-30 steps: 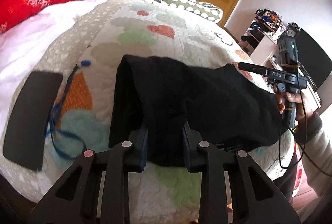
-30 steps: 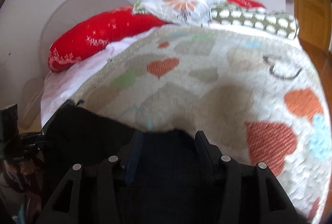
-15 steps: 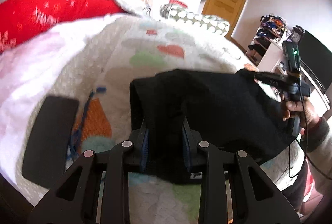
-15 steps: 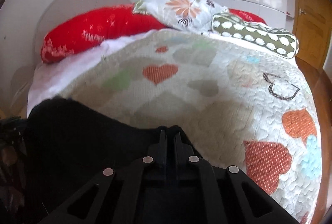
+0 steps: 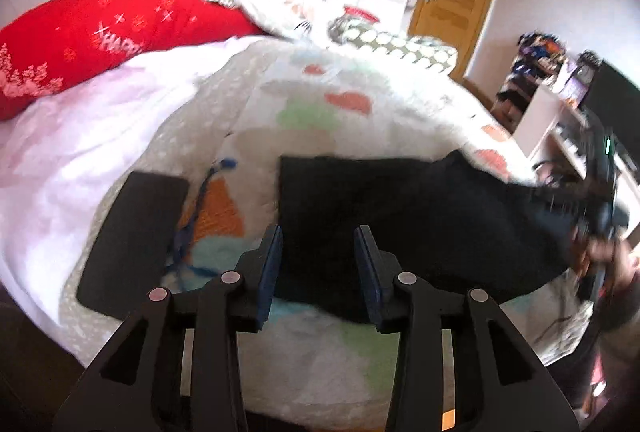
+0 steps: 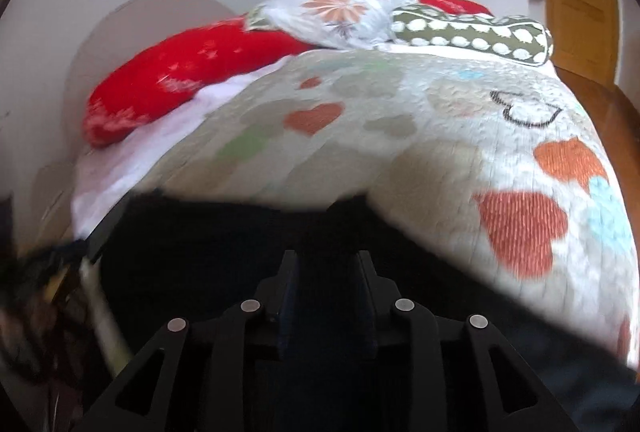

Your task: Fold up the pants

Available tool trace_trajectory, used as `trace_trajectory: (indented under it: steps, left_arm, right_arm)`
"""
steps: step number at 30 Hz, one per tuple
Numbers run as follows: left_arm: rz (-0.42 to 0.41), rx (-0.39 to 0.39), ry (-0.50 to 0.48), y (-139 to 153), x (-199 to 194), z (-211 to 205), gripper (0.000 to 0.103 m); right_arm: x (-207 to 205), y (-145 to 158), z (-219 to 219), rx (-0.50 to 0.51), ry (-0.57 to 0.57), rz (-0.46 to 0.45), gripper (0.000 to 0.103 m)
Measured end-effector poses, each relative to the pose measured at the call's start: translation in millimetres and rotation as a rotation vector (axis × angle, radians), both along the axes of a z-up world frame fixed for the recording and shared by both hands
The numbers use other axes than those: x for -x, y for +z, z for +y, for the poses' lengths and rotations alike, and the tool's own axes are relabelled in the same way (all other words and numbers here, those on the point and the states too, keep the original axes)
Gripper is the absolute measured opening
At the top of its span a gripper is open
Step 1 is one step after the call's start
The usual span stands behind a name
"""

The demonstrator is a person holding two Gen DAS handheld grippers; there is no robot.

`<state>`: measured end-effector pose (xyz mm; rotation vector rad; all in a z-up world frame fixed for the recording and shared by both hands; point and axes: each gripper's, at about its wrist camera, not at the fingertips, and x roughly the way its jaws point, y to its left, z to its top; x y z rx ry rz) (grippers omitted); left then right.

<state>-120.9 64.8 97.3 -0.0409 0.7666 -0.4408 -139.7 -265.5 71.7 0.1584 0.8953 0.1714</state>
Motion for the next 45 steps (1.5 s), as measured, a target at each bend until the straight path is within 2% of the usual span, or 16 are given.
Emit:
trace_trajectory:
  steps: [5,9,12,15,18,21,22,24,26,32,37,39,41,42,43,45]
  left_arm:
    - [0.055,-0.014,-0.086,-25,-5,-45,0.037]
    - [0.167,-0.063,-0.075,-61,-17,-64,0.037]
    - [0.180,-0.033,-0.056,-53,-17,-58,0.037]
    - [0.129,-0.071,-0.039,-35,-9,-58,0.037]
    - [0.080,-0.048,-0.048,-18,-1,-62,0.037]
    - [0.051,-0.012,-0.092,-3,3,-79,0.037]
    - [0.039,-0.012,-0.110,1,4,-87,0.037]
    - [0.029,-0.024,-0.160,6,7,-108,0.037]
    - [0.022,-0.036,-0.195,9,7,-126,0.037]
    - [-0.015,-0.013,-0.301,25,15,-180,0.037]
    - [-0.009,-0.001,-0.383,28,21,-221,0.037]
    - [-0.017,-0.016,-0.432,25,28,-238,0.037]
    - [-0.007,-0.026,-0.484,22,31,-253,0.037]
    - [0.000,-0.029,-0.505,19,32,-259,0.044]
    - [0.008,-0.030,-0.529,16,33,-268,0.057]
    - [0.028,-0.020,-0.582,9,34,-287,0.065]
  right_arm:
    - [21,-39,8,-0.006,0.013,0.108,0.028]
    - [42,-16,-9,-0.024,-0.043,0.056,0.027]
    - [88,20,-50,-0.031,-0.180,-0.051,0.031]
    - [134,41,-98,0.025,-0.367,-0.078,0.050]
    - [171,43,-145,0.091,-0.533,-0.043,0.052]
    - [185,17,-176,-0.019,-0.595,0.058,0.054]
    - [186,4,-179,-0.086,-0.576,0.075,0.053]
    - [186,-2,-176,-0.148,-0.527,0.053,0.030]
    - [180,11,-164,-0.106,-0.488,-0.008,0.014]
    - [142,69,-153,-0.066,-0.404,-0.186,0.006]
    - [127,89,-151,0.008,-0.422,-0.207,0.006]
    - [143,81,-162,-0.022,-0.469,-0.175,0.010]
    - [160,68,-171,-0.058,-0.490,-0.132,0.055]
    - [169,60,-174,-0.078,-0.498,-0.110,0.064]
    - [178,51,-179,-0.104,-0.507,-0.090,0.066]
    - [190,32,-190,-0.166,-0.545,-0.053,0.066]
